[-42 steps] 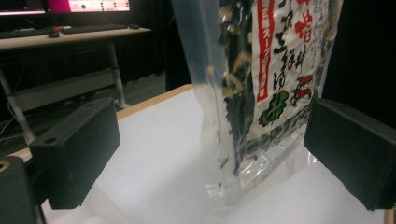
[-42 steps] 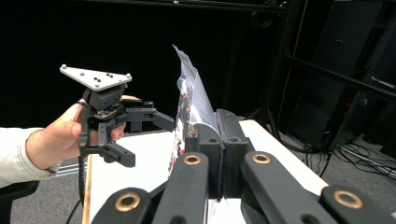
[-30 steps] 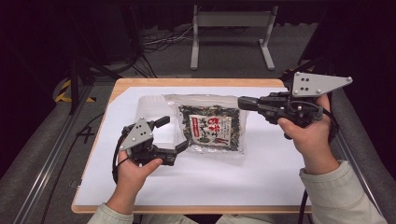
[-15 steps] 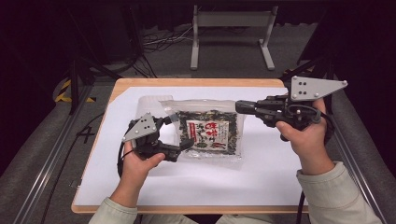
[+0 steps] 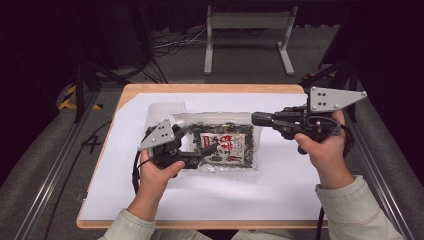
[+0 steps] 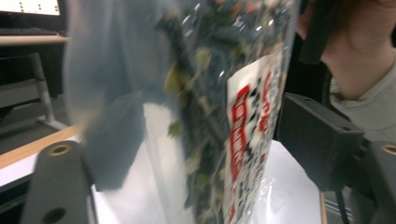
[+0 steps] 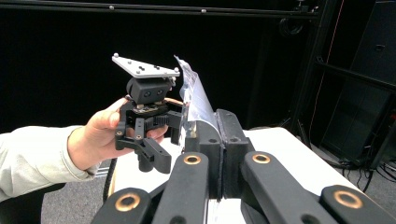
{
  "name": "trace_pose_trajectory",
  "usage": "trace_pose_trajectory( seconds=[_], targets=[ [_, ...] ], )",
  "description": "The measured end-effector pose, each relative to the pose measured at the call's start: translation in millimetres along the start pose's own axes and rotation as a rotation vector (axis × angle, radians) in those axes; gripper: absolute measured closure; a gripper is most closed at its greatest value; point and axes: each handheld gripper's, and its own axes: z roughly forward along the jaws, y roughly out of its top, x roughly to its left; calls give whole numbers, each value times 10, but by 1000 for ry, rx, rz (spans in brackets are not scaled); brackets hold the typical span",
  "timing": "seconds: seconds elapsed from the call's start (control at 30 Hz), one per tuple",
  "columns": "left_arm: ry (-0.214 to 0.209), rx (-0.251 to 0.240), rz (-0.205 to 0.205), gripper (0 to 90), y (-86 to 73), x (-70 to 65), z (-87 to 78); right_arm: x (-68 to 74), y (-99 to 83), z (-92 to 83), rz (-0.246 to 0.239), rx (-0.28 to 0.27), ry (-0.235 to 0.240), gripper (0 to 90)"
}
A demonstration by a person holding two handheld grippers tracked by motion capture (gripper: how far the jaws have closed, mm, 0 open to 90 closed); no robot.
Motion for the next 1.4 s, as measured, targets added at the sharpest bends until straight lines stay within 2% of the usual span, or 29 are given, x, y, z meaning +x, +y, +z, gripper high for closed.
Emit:
trace_pose_trajectory(
  seconds=[0.1, 0.13, 0.2, 0.23, 0.4, 0.7, 0.8, 0.87, 1.2, 1.4],
  targets=[
    [-2, -7, 3, 304, 1, -7, 1, -2, -12, 3, 3, -4, 9, 900],
    [2, -3, 22, 337, 5, -7, -9, -2, -23, 7, 4, -6, 24, 900],
    [-6, -4, 19, 378, 6, -10, -12, -3, -25, 9, 2, -7, 27, 900],
    [-25, -3, 28, 413, 13, -15, -17, -5, -28, 7, 0, -8, 27, 900],
    [-52, -2, 42, 566, 19, -38, -29, -29, -38, -4, 4, -9, 36, 900],
    [-71, 24, 59, 653, 26, -71, -34, -95, -94, -23, 9, -10, 18, 888],
    [-90, 37, 57, 683, 33, -81, -38, -99, -96, -26, 2, -9, 6, 883],
    [-117, 40, 52, 708, 35, -93, -37, -109, -101, -33, -3, -10, -8, 871],
    [-120, 42, 48, 720, 41, -119, -37, -117, -116, -49, -4, -11, -19, 846],
    [-105, 37, 56, 721, 69, -133, -37, -103, -112, -66, -14, -19, -45, 777]
  ],
)
